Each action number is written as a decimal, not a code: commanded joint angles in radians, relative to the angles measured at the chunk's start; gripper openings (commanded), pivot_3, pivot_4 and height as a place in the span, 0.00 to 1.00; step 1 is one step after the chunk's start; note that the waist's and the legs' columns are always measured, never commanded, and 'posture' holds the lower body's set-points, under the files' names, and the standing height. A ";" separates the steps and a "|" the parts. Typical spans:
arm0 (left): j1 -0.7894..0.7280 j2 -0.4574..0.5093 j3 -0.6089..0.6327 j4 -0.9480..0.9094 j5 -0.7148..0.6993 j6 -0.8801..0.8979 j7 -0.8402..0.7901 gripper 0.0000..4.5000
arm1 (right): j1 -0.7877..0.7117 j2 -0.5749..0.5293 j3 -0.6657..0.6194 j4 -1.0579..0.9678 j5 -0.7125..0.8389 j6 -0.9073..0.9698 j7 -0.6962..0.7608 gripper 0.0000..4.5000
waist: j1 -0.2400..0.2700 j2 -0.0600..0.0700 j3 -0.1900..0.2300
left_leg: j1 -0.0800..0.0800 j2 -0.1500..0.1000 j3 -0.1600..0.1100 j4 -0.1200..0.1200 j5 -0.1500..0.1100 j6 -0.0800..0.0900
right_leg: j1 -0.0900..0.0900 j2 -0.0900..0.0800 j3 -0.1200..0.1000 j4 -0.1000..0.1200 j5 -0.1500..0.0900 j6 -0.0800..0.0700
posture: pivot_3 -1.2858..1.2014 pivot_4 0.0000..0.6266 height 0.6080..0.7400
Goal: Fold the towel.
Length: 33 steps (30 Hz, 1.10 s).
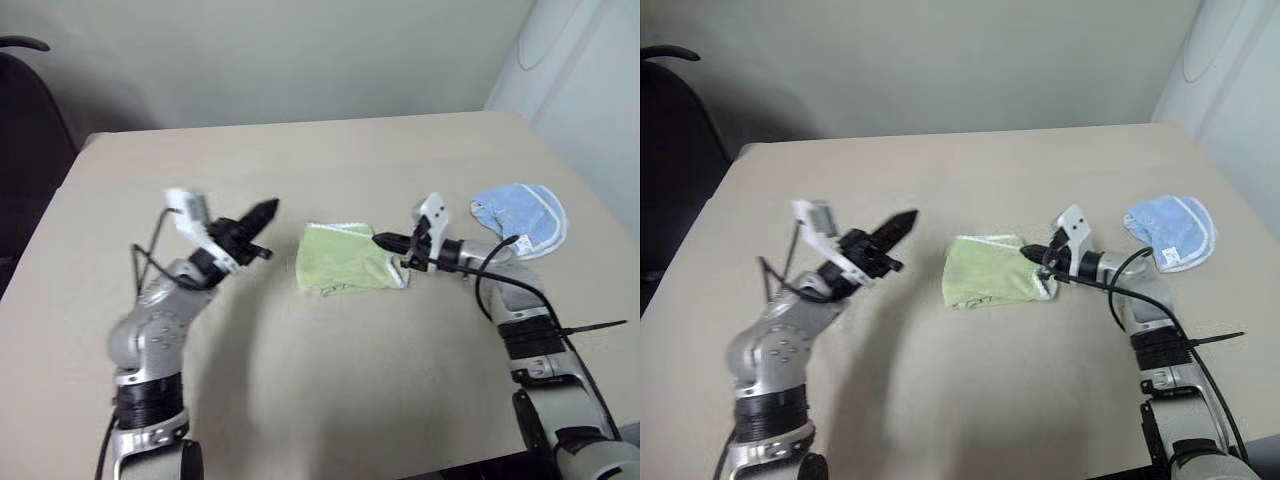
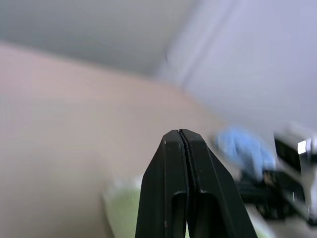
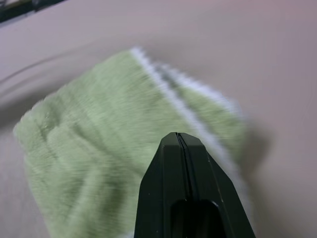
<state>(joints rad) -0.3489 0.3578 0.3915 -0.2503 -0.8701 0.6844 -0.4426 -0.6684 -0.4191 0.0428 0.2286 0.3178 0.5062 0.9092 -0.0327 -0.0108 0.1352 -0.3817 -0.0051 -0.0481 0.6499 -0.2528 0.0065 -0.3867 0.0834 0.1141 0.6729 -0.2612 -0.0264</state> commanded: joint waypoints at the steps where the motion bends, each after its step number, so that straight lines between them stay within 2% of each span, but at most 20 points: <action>1: 0.063 0.040 0.063 -0.054 -0.044 0.019 0.027 0.00 | -0.054 -0.015 -0.046 -0.007 0.057 0.035 0.030 0.04 | -0.003 0.000 0.000 | 0.000 0.000 0.000 0.000 0.000 0.000 | 0.000 0.000 0.000 0.000 0.000 0.000 | 0.52 0.24 1.00; 3: 0.099 0.057 0.078 -0.059 -0.054 0.032 0.043 0.00 | -0.077 -0.020 -0.047 0.044 0.047 0.036 0.033 0.13 | -0.003 0.000 0.000 | 0.000 0.000 0.000 0.000 0.000 0.000 | -0.001 0.000 0.000 0.000 0.000 0.000 | 0.52 0.24 1.00; 7: 0.112 0.052 0.077 -0.019 -0.134 0.130 0.119 0.00 | -0.118 -0.021 -0.050 0.123 0.023 -0.006 0.015 0.43 | 0.006 0.000 0.000 | 0.000 0.000 -0.001 0.000 0.000 0.000 | -0.001 0.000 0.000 0.000 0.000 0.000 | 0.52 0.24 1.00; 10: 0.087 0.047 0.056 0.015 -0.243 0.234 0.137 0.13 | -0.149 -0.009 -0.055 0.182 -0.004 -0.053 -0.026 0.67 | 0.010 0.000 0.000 | 0.000 0.000 -0.001 0.000 0.000 0.000 | -0.001 -0.001 0.000 0.000 0.000 0.000 | 0.52 0.24 1.00; 12: 0.058 0.048 0.033 0.051 -0.292 0.299 0.151 0.29 | -0.159 -0.006 -0.055 0.201 -0.006 -0.067 -0.027 0.82 | 0.010 0.000 0.000 | 0.000 -0.001 0.000 0.000 0.000 0.000 | -0.001 -0.001 0.000 0.001 0.000 0.000 | 0.52 0.24 1.00; 15: 0.015 0.054 -0.016 0.107 -0.305 0.370 0.168 0.54 | -0.163 0.000 -0.055 0.207 -0.006 -0.082 -0.027 0.82 | 0.009 0.000 0.000 | 0.000 0.000 -0.001 0.000 0.000 0.000 | -0.001 -0.001 -0.001 0.001 0.000 0.000 | 0.52 0.24 1.00; 21: -0.072 0.041 -0.133 0.245 -0.229 0.419 0.140 0.99 | -0.139 0.007 -0.073 0.167 0.002 -0.085 -0.059 0.82 | 0.006 0.000 0.000 | 0.000 0.000 0.000 0.000 0.000 0.000 | -0.002 -0.001 0.000 0.001 0.000 0.000 | 0.52 0.24 1.00; 33: -0.194 -0.111 -0.253 0.386 -0.120 0.453 0.115 1.00 | -0.109 0.008 -0.109 0.109 0.010 -0.075 -0.111 0.82 | 0.011 0.000 0.000 | -0.001 -0.001 0.000 0.000 0.000 -0.001 | -0.002 -0.001 0.000 0.002 0.000 0.001 | 0.52 0.24 1.00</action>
<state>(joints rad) -0.5319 0.2594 0.1650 0.1271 -1.0016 1.1159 -0.3071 -0.7731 -0.4061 -0.0398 0.3847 0.3113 0.4387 0.8100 -0.0216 -0.0110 0.1355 -0.3822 -0.0059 -0.0482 0.6502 -0.2524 0.0059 -0.3889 0.0827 0.1144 0.6747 -0.2612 -0.0257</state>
